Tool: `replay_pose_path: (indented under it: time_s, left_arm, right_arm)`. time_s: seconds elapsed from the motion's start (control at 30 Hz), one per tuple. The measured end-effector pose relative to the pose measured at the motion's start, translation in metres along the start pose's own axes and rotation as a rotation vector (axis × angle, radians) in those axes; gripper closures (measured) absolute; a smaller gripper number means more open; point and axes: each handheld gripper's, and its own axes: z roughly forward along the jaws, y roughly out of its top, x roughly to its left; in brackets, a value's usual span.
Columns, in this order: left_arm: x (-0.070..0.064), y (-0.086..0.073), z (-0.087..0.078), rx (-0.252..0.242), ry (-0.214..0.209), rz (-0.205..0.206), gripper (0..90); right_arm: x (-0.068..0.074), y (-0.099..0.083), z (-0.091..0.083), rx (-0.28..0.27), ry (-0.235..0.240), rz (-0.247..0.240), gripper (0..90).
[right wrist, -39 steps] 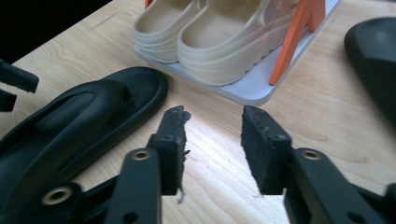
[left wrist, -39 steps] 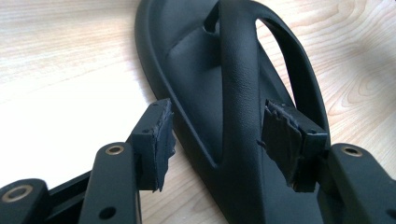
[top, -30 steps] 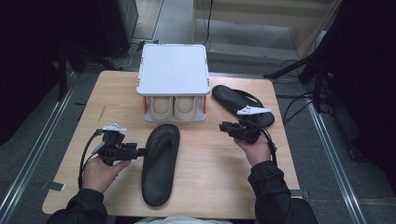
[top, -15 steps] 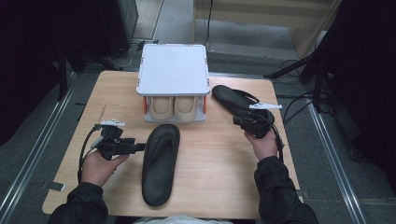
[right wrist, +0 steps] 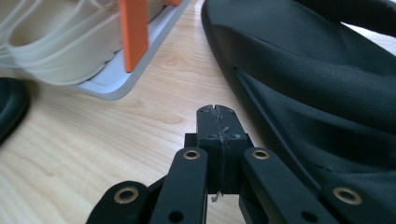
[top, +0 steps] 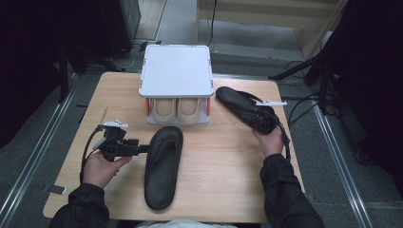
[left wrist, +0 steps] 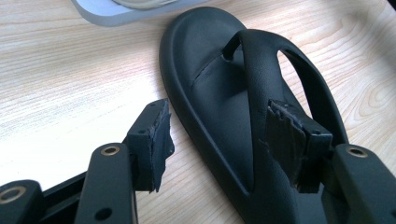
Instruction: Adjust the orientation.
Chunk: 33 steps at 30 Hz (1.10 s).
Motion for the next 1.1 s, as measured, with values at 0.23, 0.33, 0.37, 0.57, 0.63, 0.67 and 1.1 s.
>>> replay_pose_path:
  time_s: [0.23, 0.33, 0.37, 0.57, 0.63, 0.67, 1.1]
  left_arm:
    - [0.005, -0.002, -0.003, -0.007, 0.004, -0.017, 41.5]
    - [0.005, -0.002, -0.004, -0.01, 0.007, -0.02, 41.6]
    - [0.005, -0.002, -0.004, -0.008, 0.005, -0.018, 41.6]
    - [0.004, -0.003, -0.002, 0.0, 0.001, -0.016, 41.6]
    - [0.004, -0.003, -0.002, 0.001, 0.003, -0.015, 41.5]
    - [0.005, -0.003, -0.002, 0.001, 0.003, -0.015, 41.5]
    - [0.006, -0.003, -0.004, -0.003, 0.004, -0.024, 41.5]
  right_arm:
    - [-0.007, 0.002, 0.022, 0.045, -0.019, 0.012, 89.5]
    - [-0.012, 0.002, 0.026, 0.059, -0.026, 0.02, 89.5]
    - [-0.013, 0.002, 0.027, 0.062, -0.031, 0.024, 89.5]
    - [-0.025, 0.002, 0.026, 0.078, -0.054, 0.044, 90.0]
    - [-0.029, 0.002, 0.024, 0.074, -0.057, 0.064, 90.0]
    - [-0.031, 0.002, 0.023, 0.071, -0.063, 0.065, 90.0]
    - [-0.062, 0.001, 0.011, 0.034, -0.115, 0.159, 89.7]
